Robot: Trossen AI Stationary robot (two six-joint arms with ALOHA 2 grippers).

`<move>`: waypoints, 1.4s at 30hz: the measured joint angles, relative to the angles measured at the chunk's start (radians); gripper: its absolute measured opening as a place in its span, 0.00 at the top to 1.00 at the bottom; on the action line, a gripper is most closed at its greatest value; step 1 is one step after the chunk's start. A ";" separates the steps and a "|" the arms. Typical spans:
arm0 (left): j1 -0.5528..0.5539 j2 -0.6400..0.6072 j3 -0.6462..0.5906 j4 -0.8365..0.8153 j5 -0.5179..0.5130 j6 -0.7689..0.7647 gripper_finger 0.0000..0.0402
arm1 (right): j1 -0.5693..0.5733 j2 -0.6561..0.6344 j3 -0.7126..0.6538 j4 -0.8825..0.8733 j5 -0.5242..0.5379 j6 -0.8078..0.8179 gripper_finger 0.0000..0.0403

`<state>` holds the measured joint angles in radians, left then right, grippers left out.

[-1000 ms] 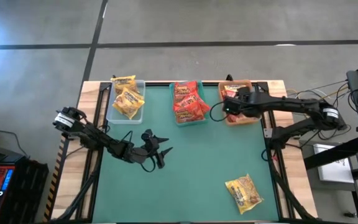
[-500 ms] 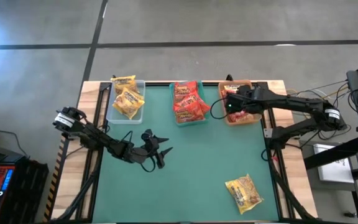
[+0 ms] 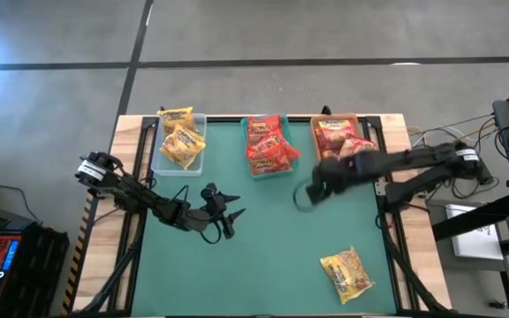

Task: Sort Maruchan noodles
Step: Put the yellow noodle pack into the transparent bin

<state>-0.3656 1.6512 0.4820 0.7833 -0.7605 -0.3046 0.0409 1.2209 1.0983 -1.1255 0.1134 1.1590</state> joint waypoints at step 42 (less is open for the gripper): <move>0.001 0.000 0.000 0.000 0.005 -0.019 0.50 | 0.695 0.515 0.113 0.121 -0.430 0.548 0.56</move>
<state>-0.3645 1.6516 0.4820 0.7837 -0.7559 -0.3233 0.7363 1.7356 1.2116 -1.0049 -0.3162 1.7074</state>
